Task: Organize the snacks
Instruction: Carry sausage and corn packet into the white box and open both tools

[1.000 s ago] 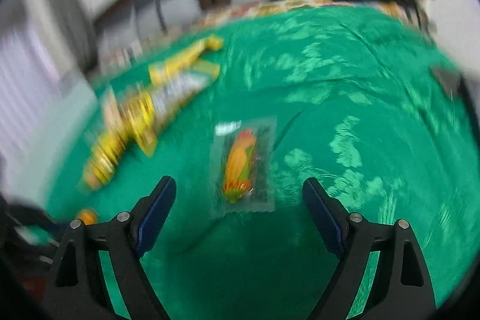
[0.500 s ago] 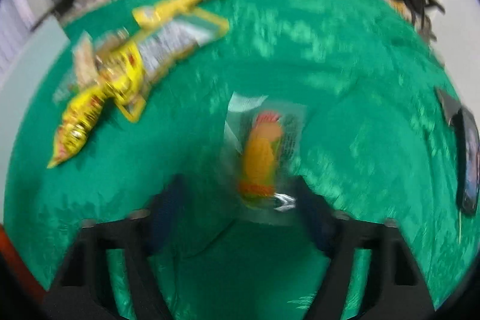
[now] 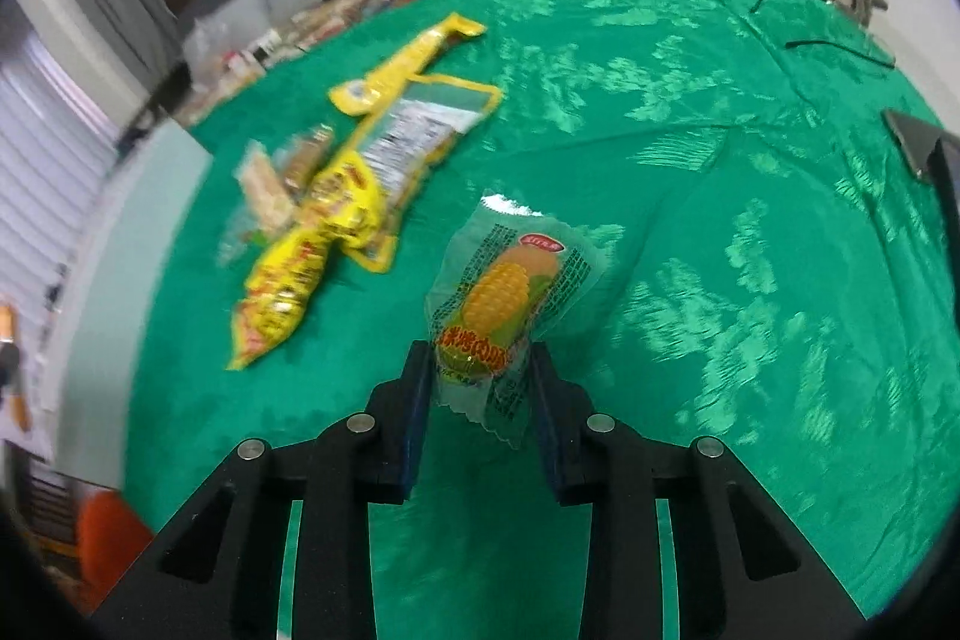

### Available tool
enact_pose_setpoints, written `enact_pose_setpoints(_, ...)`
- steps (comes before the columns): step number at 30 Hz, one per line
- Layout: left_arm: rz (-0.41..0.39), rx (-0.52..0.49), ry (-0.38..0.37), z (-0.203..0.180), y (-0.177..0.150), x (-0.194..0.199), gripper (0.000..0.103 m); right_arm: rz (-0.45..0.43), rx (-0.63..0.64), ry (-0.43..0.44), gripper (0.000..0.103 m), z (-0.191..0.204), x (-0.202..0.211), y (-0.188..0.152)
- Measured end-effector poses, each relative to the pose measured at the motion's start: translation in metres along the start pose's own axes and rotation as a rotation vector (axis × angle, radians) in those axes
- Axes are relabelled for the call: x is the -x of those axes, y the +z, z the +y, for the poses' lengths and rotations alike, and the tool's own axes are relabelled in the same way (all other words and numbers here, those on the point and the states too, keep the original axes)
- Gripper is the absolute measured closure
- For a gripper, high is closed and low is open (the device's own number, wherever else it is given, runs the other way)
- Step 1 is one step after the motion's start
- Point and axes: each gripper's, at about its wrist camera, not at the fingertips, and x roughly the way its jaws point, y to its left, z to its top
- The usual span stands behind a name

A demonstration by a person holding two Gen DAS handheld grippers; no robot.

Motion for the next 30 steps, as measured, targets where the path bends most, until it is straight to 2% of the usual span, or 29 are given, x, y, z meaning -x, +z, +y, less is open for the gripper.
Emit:
enact_pose_setpoints(7,-0.014,0.046,0.002,0.02,0.003,0.009,0.088,-0.007,0.022,0.134,0.07,0.04,0.01,-0.003)
enact_pose_setpoints(11,-0.038,0.064,0.013,0.035,0.009,0.024,0.088,-0.004,0.068,0.214,0.07,0.08,0.015,-0.004)
enact_pose_setpoints(15,-0.069,0.083,0.055,0.064,0.017,0.041,0.088,0.004,0.122,0.293,0.07,0.125,0.019,-0.003)
enact_pose_setpoints(20,-0.086,0.161,0.103,0.119,0.022,0.058,0.088,0.023,0.202,0.405,0.07,0.197,0.023,0.001)
enact_pose_setpoints(25,-0.099,0.236,0.172,0.177,0.02,0.074,0.088,0.048,0.282,0.528,0.07,0.286,0.017,0.004)
enact_pose_setpoints(30,-0.075,0.28,0.229,0.221,0.012,0.077,0.088,0.075,0.417,0.574,0.07,0.376,-0.001,-0.003)
